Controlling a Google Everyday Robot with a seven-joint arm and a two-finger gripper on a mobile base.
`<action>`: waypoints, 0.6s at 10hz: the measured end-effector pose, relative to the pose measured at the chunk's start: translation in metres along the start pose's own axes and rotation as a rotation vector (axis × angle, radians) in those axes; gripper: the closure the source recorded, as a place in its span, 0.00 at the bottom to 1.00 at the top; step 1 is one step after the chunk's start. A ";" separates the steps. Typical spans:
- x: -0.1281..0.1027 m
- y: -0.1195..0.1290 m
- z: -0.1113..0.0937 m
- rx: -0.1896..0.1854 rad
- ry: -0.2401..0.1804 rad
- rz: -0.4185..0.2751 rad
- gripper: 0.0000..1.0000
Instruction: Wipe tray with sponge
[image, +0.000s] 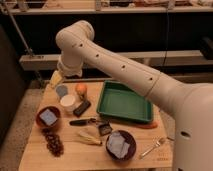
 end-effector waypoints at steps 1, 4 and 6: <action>-0.001 -0.010 0.018 0.007 -0.023 -0.028 0.20; -0.002 -0.026 0.044 0.013 -0.055 -0.070 0.20; 0.000 -0.032 0.052 0.028 -0.055 -0.078 0.20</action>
